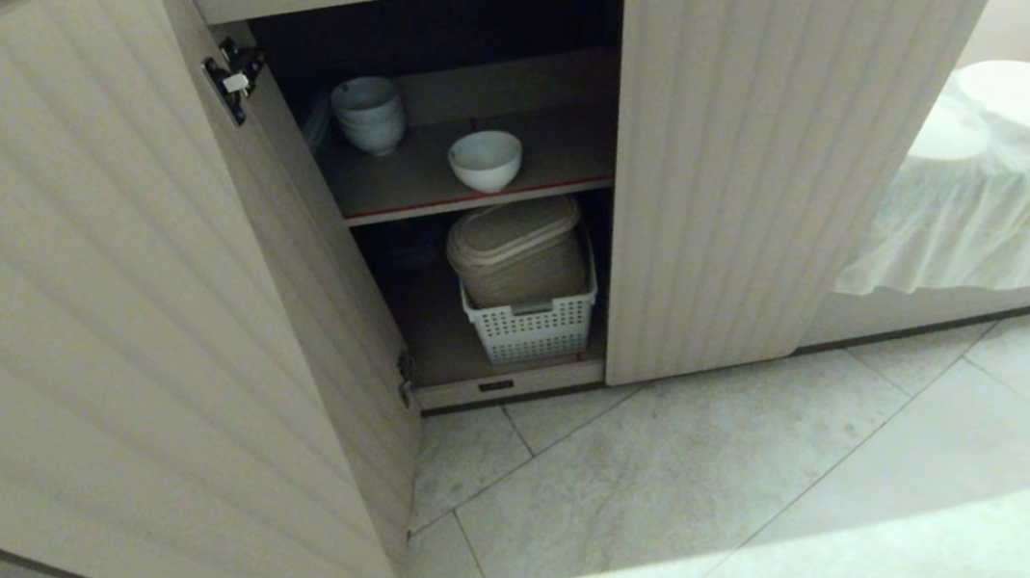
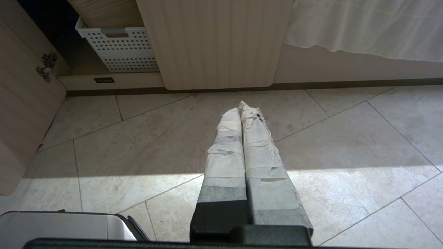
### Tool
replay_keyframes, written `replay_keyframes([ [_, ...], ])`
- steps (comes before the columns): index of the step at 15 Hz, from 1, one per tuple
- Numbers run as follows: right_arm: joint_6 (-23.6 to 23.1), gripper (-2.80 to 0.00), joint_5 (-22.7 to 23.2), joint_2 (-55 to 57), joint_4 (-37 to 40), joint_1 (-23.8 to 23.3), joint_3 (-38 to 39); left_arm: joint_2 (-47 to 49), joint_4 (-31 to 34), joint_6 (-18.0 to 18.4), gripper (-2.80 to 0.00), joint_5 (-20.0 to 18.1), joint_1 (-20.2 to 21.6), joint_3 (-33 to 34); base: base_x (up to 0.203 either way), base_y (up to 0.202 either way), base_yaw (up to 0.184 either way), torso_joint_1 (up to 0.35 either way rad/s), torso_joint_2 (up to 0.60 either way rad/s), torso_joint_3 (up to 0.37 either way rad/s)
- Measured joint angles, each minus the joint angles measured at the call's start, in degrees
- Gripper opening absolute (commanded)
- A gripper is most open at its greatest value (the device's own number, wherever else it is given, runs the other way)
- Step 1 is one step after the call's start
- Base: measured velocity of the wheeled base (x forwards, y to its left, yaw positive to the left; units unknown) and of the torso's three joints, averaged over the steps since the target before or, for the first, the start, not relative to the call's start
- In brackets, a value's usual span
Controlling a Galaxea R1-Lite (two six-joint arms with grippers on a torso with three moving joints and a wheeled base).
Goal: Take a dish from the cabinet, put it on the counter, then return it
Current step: Close the cabinet door
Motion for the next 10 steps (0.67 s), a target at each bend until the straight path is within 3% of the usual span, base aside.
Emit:
replay_keyframes([
  [4, 0.0, -2.8, 0.0, 0.0, 0.0, 0.0, 0.0, 0.7, -0.4, 0.0, -2.8, 2.1, -0.5, 0.2, 0.0, 0.0, 0.0, 0.0, 0.0, 0.0],
  [10, 0.0, -2.8, 0.0, 0.0, 0.0, 0.0, 0.0, 5.9, -8.9, 0.5, -2.8, 3.1, -1.4, -0.4, 0.0, 0.0, 0.0, 0.0, 0.0, 0.0],
])
